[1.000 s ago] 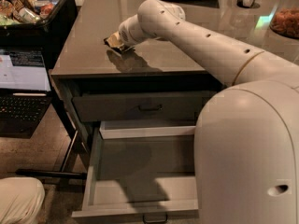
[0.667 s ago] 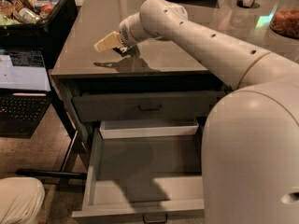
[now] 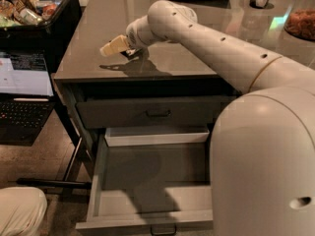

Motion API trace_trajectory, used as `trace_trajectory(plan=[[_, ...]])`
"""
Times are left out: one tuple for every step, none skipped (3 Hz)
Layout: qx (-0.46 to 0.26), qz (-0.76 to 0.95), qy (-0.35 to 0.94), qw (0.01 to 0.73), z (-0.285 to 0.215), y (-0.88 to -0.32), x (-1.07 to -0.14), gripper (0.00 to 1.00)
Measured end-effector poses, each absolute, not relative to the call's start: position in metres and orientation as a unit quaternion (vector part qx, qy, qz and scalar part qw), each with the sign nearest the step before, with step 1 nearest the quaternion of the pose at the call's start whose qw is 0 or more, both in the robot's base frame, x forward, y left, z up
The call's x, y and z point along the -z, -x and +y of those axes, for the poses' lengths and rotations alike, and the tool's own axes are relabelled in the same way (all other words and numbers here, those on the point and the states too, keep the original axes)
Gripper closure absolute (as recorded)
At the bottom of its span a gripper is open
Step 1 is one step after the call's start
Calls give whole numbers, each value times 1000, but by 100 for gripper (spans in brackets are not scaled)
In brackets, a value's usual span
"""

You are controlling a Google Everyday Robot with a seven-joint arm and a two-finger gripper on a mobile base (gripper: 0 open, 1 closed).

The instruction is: Place rxbar chocolate into middle drawer

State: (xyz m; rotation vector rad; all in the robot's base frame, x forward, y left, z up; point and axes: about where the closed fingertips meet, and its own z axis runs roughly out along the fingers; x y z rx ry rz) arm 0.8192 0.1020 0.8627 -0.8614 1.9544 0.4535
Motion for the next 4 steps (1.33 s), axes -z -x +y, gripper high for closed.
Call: trace_trajectory(plan=[[-187, 799, 350, 451, 103, -822, -850, 17], [-189, 801, 351, 446, 105, -823, -844, 35], [-189, 801, 352, 445, 105, -823, -843, 58], [-188, 800, 355, 445, 105, -822, -843, 82]])
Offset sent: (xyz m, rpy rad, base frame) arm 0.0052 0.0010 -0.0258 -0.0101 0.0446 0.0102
